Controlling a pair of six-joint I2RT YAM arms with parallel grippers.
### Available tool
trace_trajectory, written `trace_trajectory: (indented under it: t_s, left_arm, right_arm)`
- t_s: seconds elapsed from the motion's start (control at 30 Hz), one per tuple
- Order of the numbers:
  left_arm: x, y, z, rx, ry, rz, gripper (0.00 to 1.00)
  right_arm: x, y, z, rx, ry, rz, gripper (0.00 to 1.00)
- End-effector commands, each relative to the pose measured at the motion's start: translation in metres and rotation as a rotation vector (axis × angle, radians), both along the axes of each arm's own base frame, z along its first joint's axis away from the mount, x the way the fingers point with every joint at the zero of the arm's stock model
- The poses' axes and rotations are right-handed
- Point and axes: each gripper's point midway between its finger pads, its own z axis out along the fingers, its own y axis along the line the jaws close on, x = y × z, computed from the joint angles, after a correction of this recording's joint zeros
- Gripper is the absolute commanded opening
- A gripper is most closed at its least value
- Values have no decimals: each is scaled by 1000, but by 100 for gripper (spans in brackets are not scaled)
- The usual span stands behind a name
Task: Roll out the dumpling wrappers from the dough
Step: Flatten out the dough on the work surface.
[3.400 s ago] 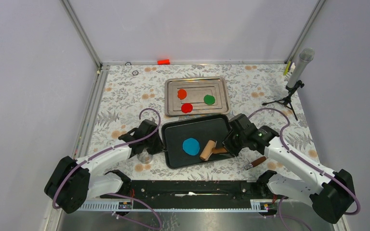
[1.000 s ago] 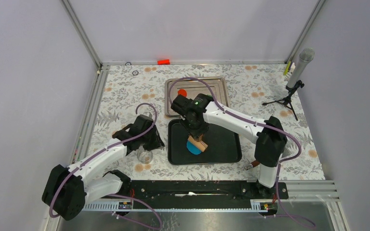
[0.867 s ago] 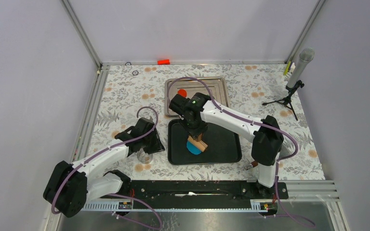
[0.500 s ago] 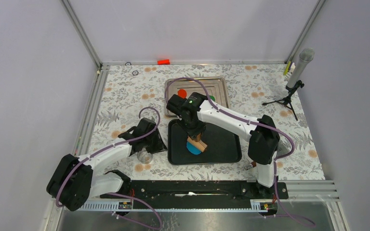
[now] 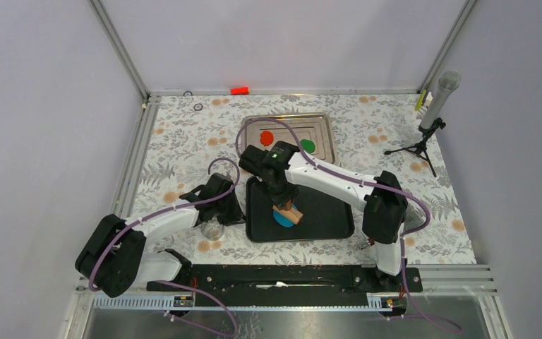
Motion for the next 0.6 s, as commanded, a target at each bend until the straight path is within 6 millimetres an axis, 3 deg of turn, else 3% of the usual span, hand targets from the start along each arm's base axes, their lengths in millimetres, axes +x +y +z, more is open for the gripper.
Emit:
trace_trajectory:
  t_s: [0.0, 0.27, 0.57]
  left_arm:
    - [7, -20, 5, -66, -23, -24, 16]
    - [6, -21, 4, -68, -15, -33, 14]
    - [8, -23, 4, -72, -15, -38, 14]
  right_arm:
    - [-67, 61, -38, 147, 273, 42, 0]
    - [-78, 75, -45, 171, 296, 52, 0]
    - [-87, 90, -30, 243, 311, 59, 0]
